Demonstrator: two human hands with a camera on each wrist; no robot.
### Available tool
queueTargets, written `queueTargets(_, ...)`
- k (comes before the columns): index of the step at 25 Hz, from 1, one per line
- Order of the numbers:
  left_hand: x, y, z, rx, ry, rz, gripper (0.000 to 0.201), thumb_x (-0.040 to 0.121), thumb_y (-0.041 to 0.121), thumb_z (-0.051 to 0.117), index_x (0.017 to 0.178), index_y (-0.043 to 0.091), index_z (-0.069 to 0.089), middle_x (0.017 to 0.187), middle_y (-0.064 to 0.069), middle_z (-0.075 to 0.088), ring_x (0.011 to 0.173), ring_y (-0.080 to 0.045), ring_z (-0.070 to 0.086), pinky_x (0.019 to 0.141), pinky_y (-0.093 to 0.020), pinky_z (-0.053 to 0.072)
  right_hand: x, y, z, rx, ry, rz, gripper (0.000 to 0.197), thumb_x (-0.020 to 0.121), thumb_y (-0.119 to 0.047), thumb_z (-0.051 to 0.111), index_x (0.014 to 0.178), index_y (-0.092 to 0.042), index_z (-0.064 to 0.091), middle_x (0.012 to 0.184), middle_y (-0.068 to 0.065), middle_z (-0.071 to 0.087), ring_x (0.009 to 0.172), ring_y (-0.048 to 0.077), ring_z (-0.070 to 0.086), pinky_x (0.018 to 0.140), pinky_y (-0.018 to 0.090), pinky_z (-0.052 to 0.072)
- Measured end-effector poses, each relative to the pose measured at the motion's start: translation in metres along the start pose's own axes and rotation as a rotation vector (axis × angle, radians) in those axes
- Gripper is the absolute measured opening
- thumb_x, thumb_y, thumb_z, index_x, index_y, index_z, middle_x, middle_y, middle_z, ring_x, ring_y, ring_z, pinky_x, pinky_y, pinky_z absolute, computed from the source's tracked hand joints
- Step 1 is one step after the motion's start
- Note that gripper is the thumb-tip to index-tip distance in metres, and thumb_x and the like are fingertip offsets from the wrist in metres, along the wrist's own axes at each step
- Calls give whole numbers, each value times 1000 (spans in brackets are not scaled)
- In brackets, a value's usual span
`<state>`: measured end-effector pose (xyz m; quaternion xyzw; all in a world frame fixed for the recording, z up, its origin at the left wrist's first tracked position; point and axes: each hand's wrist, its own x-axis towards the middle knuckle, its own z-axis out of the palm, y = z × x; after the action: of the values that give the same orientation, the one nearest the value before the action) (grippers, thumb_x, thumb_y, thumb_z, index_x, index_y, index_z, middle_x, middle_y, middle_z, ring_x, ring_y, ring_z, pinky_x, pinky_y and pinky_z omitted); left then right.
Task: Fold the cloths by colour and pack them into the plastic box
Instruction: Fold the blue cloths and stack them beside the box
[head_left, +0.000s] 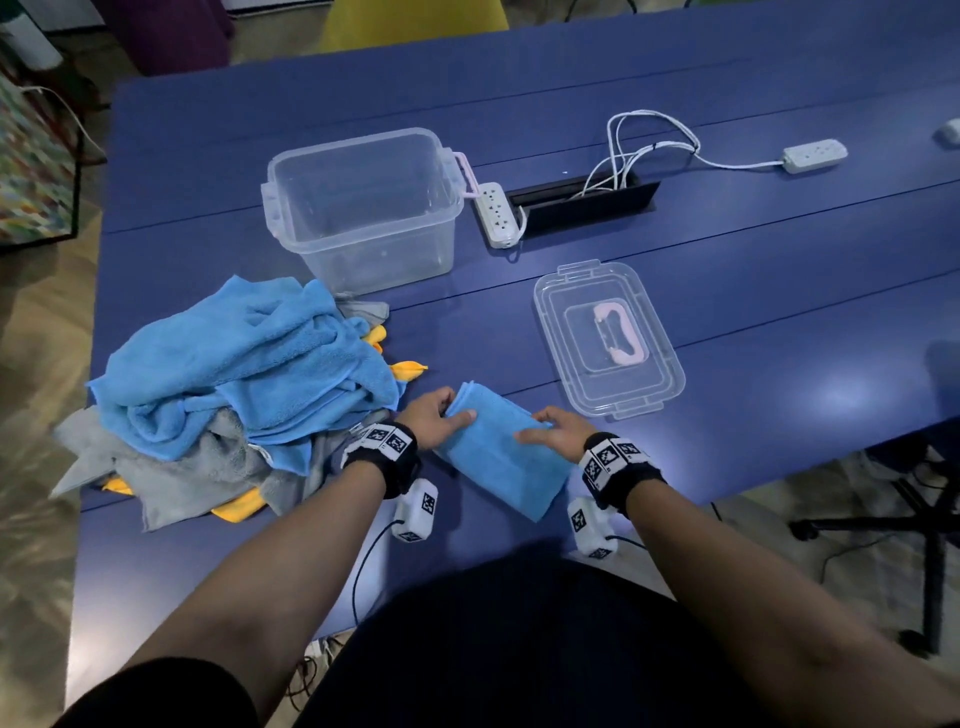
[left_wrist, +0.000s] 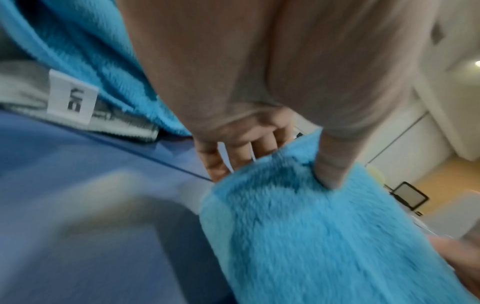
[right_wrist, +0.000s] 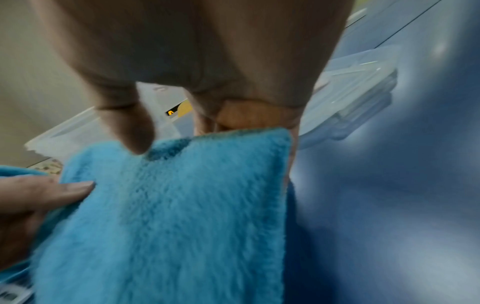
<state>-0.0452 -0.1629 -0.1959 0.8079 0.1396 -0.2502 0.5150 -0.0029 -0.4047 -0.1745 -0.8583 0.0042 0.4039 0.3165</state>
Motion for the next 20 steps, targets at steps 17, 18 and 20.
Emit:
queueTargets(17, 12, -15, 19, 232, 559, 8, 45, 89, 46, 63, 117, 12, 56, 119, -11, 52, 107, -30, 56, 92, -38, 45, 7, -10, -1, -413, 181, -151, 12, 77, -21, 63, 86, -25, 55, 91, -4, 56, 87, 21, 58, 76, 28, 49)
queueTargets(18, 10, -19, 16, 238, 478, -33, 47, 85, 51, 66, 113, 14, 57, 115, -9, 53, 104, -27, 57, 92, -36, 45, 10, -9, 4, -471, 106, -129, 22, 77, -22, 65, 97, -26, 57, 104, -1, 53, 98, 22, 56, 85, 30, 49)
queueTargets(20, 1, -25, 12, 345, 254, -129, 58, 74, 59, 71, 111, 17, 54, 110, -6, 51, 100, -23, 56, 92, -34, 45, 14, -8, 12, -578, 108, -89, 45, 75, -25, 69, 116, -28, 50, 121, 2, 44, 114, 23, 46, 97, 35, 43)
